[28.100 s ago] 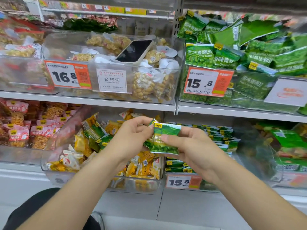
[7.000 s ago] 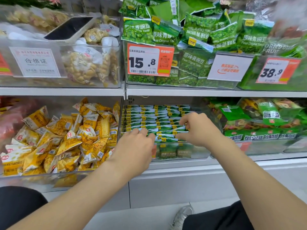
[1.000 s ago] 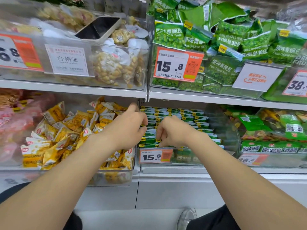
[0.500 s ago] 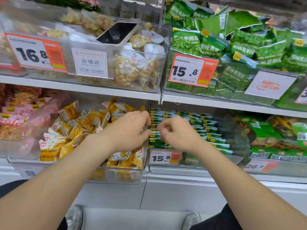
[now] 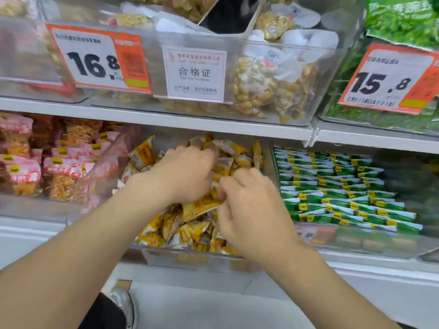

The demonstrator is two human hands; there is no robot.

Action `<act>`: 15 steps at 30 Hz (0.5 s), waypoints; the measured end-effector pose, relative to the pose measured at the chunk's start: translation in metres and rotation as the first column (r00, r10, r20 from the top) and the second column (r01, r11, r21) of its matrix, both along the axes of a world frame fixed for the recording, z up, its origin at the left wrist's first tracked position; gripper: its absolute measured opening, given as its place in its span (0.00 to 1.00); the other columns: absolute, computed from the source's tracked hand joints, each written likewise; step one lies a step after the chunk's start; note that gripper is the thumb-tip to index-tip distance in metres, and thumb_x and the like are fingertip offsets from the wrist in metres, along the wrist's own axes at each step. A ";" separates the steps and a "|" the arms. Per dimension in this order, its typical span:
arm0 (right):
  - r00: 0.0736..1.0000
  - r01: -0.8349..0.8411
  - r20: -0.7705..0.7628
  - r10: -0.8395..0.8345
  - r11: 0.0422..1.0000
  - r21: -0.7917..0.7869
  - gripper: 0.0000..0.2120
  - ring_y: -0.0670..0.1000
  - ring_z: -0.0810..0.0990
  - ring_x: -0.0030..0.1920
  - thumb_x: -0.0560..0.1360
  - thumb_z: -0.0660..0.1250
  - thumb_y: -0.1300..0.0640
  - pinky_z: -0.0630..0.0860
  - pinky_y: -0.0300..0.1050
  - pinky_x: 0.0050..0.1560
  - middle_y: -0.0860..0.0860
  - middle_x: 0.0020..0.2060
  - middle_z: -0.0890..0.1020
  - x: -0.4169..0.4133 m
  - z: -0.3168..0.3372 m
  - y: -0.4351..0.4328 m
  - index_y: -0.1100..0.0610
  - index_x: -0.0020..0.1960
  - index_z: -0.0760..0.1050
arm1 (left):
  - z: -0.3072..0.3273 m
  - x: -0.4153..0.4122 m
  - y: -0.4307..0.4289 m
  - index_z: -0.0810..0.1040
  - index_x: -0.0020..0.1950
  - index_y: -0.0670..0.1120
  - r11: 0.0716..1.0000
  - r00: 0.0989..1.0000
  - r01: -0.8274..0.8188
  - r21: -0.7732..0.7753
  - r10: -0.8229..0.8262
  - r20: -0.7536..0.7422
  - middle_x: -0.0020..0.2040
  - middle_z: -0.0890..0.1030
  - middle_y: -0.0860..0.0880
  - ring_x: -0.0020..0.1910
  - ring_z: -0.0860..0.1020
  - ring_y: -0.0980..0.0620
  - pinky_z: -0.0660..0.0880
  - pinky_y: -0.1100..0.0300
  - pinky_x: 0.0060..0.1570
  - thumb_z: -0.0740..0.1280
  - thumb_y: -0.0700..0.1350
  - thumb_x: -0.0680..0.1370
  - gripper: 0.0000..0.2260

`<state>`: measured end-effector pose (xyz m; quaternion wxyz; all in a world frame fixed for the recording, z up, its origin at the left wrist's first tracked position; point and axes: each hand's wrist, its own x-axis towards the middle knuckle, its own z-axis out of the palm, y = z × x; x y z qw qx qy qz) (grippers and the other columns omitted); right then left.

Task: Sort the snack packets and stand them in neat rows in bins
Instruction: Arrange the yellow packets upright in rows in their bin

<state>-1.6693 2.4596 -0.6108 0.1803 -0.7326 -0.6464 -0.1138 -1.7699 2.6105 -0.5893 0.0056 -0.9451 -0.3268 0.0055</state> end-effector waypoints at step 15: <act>0.998 0.041 0.061 -0.018 0.917 -0.397 0.09 0.61 0.82 0.50 0.75 0.70 0.48 0.73 0.48 0.40 0.54 0.48 0.82 -0.090 0.018 -0.004 0.52 0.51 0.80 | -0.009 -0.115 0.009 0.75 0.45 0.54 0.964 0.956 0.150 -0.221 -0.084 0.282 0.35 0.82 0.57 0.36 0.79 0.61 0.77 0.55 0.38 0.69 0.47 0.76 0.04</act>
